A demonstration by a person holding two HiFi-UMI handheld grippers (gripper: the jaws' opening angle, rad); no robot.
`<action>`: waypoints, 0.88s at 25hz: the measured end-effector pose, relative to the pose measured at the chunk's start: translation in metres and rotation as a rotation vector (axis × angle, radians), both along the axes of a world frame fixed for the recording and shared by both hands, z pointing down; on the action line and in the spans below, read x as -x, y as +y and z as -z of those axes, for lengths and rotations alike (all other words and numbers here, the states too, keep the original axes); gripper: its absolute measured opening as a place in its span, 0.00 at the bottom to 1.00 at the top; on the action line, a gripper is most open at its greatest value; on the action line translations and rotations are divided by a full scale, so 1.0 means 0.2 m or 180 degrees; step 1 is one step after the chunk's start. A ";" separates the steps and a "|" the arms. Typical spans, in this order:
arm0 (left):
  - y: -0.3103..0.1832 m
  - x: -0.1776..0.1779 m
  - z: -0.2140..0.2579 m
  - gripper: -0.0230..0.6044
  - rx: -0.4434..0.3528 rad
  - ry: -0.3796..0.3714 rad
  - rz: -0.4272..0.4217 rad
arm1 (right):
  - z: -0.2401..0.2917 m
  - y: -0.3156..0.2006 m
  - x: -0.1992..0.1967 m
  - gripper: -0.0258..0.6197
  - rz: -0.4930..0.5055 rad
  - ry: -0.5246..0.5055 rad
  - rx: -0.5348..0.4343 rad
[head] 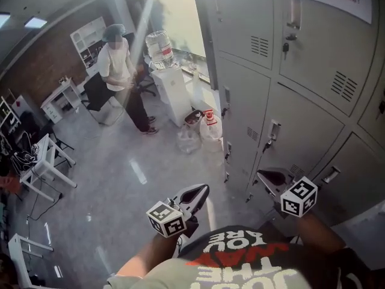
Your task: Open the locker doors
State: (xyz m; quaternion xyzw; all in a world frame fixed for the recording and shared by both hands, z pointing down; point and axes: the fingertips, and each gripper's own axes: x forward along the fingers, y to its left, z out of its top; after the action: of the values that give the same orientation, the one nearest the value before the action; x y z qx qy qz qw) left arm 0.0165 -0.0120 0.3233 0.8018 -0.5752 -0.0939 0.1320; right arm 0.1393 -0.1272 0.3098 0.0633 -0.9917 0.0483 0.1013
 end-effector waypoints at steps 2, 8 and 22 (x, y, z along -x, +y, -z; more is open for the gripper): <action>-0.09 0.11 -0.04 0.05 -0.0024 0.0012 -0.0044 | -0.04 -0.08 0.09 0.09 -0.0045 -0.0018 -0.0003; -0.38 0.47 -0.21 0.05 -0.0082 -0.0024 -0.0497 | -0.22 -0.28 0.48 0.09 -0.0309 -0.0135 -0.0101; -0.91 1.03 -0.29 0.05 -0.0065 -0.0134 -0.1345 | -0.36 -0.55 1.01 0.09 -0.1209 -0.0137 0.0043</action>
State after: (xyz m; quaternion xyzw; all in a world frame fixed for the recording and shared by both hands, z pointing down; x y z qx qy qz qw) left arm -0.1902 -0.1945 0.3819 0.9077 -0.3960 -0.0532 0.1285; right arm -0.0622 -0.2376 0.3823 0.2476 -0.9635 0.0746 0.0695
